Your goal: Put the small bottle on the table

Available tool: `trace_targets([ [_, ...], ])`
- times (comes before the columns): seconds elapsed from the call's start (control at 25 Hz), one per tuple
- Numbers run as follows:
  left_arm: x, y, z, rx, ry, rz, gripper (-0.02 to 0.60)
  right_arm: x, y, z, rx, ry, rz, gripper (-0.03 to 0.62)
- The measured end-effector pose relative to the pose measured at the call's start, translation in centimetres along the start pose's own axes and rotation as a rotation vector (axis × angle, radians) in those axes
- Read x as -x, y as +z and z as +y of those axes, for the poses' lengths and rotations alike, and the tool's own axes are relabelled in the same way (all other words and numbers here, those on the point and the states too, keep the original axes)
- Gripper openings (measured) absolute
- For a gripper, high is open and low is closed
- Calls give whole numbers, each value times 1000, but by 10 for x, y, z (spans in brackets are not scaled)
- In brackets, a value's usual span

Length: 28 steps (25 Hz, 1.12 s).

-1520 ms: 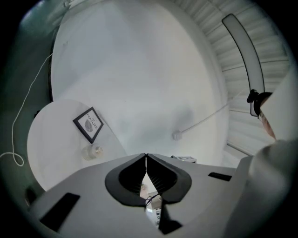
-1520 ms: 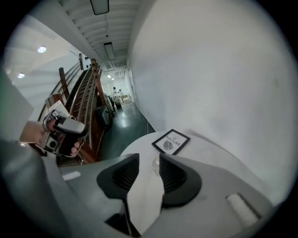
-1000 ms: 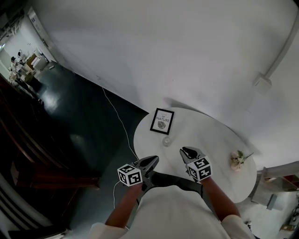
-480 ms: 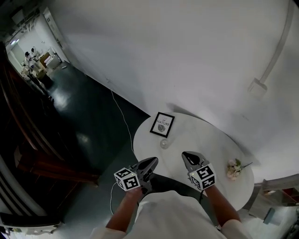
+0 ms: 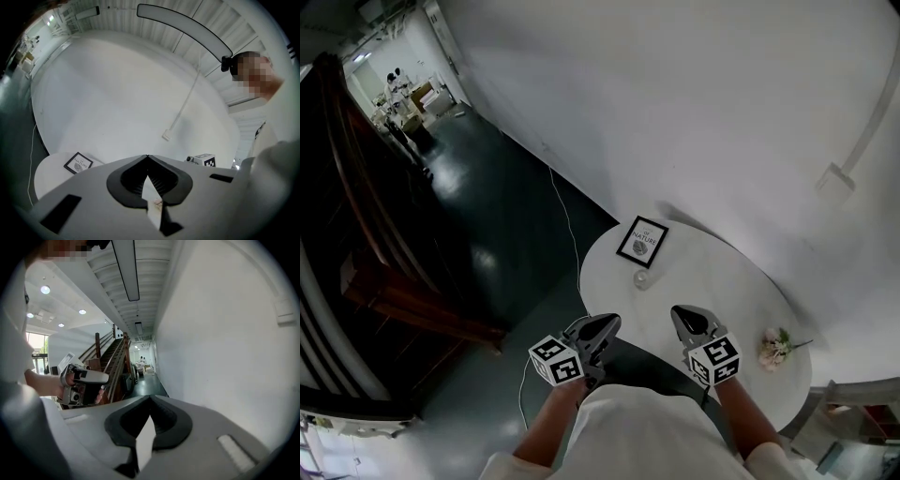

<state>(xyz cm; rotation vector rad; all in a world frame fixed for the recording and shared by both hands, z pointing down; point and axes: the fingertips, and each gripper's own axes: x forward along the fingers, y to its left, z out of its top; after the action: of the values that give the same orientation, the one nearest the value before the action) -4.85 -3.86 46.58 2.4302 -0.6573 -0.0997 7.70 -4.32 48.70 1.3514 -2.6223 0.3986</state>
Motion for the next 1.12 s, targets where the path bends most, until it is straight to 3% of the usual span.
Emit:
trace_targets([
  [0.44,24,16,11,-164,58,40,5,-1,26,18,42,12,-30,11],
  [0.6,27,26,15,-176,44,38,5,-8,36,29,79,31,-38,11],
  [1.12,33,33,16,-174,23,31,5,-14,38,38,56,36,-32,11],
])
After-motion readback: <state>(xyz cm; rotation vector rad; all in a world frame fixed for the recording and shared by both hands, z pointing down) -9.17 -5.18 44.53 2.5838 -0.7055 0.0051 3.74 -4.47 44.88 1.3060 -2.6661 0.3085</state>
